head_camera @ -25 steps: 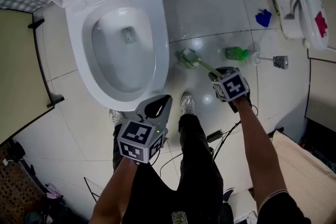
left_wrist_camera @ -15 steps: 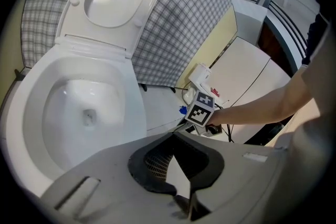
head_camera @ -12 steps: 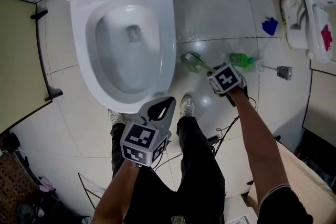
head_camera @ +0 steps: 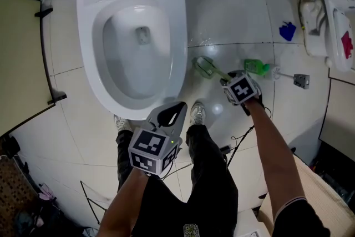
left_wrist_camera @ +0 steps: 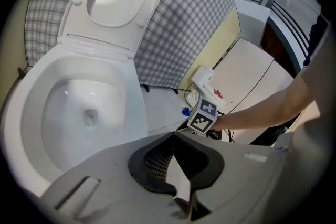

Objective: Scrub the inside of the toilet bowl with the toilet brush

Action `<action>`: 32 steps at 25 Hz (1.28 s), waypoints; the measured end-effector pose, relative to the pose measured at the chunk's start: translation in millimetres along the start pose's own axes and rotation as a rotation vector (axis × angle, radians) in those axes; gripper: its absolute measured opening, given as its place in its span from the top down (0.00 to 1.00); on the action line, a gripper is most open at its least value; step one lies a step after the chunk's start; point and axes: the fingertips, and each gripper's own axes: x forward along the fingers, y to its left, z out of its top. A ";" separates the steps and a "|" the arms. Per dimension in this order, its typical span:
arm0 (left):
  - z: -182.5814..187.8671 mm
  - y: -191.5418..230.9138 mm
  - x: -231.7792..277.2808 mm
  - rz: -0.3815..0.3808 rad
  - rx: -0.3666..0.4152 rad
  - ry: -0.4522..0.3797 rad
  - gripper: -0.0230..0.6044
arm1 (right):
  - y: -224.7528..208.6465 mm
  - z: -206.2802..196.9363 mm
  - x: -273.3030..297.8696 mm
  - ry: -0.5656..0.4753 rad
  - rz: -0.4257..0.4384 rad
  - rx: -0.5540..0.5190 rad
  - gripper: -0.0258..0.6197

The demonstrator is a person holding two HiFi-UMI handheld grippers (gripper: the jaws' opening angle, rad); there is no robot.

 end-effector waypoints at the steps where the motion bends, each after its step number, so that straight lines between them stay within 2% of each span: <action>1: 0.3 -0.7 -0.3 -0.001 0.003 -0.001 0.95 | -0.1 0.0 -2.1 -0.007 0.002 0.005 0.64; 4: 4.0 -2.2 -3.7 0.002 0.015 -0.004 0.95 | -0.8 -1.6 -15.7 -0.030 0.000 0.034 0.62; 7: 9.3 -1.0 -16.0 0.012 0.025 -0.014 0.95 | -5.2 -6.6 -42.8 -0.064 -0.040 0.050 0.62; 10: 26.3 -0.6 -36.3 0.026 0.039 -0.040 0.95 | -2.9 7.9 -94.4 -0.159 -0.072 0.060 0.62; 14: 73.7 -10.1 -74.9 0.033 0.088 -0.107 0.95 | 11.3 47.0 -191.6 -0.375 -0.100 0.069 0.62; 18: 127.6 -16.8 -126.5 0.054 0.143 -0.197 0.95 | 42.2 99.8 -300.4 -0.666 -0.107 0.076 0.80; 20: 151.0 -18.9 -154.8 0.064 0.171 -0.246 0.95 | 64.8 126.5 -347.6 -0.806 -0.063 0.089 0.88; 22: 172.5 -19.6 -183.0 0.070 0.208 -0.299 0.95 | 85.8 149.1 -385.5 -0.923 -0.007 0.114 0.90; 27: 215.7 -22.6 -249.8 0.098 0.265 -0.417 0.95 | 127.3 192.6 -461.5 -1.121 0.008 0.102 0.90; 32: 272.6 -53.1 -312.6 0.070 0.320 -0.572 0.95 | 165.9 232.1 -541.0 -1.289 -0.011 0.036 0.90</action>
